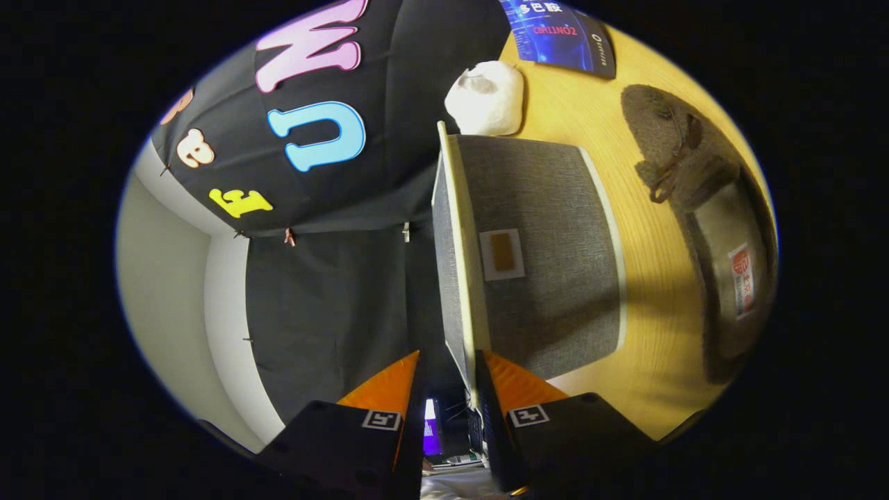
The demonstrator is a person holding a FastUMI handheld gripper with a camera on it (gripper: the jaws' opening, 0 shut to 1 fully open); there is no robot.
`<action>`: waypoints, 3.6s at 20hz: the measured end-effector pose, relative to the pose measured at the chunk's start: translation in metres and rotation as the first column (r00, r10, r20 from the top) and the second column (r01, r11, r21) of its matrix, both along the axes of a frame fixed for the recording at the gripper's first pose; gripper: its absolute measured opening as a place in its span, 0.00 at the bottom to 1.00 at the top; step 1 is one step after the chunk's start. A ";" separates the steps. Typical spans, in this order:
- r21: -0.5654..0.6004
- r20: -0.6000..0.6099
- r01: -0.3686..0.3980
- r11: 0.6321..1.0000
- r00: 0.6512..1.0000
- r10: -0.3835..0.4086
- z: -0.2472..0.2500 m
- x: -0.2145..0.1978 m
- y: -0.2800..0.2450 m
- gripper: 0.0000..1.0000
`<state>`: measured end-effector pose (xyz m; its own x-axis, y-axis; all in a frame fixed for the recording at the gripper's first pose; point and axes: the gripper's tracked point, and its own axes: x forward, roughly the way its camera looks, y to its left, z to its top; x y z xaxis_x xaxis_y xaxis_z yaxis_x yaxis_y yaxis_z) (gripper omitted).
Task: Open the storage box then place both shoes into the box .Put the left shoe in first, then the right shoe, with the right side of both shoes facing outward in a uniform manner.
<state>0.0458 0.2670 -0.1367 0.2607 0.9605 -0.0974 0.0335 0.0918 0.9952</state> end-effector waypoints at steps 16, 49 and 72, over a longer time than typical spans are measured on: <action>-0.120 0.190 -0.007 0.993 0.981 0.030 0.083 0.012 0.061 0.06; -0.572 0.309 -0.057 0.818 0.909 0.280 0.014 -0.018 0.364 0.47; -0.480 0.877 0.739 0.473 0.399 0.266 0.085 0.037 -0.012 0.98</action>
<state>0.0829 0.2553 -0.0522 0.8669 0.4416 -0.2314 -0.4586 0.8883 -0.0227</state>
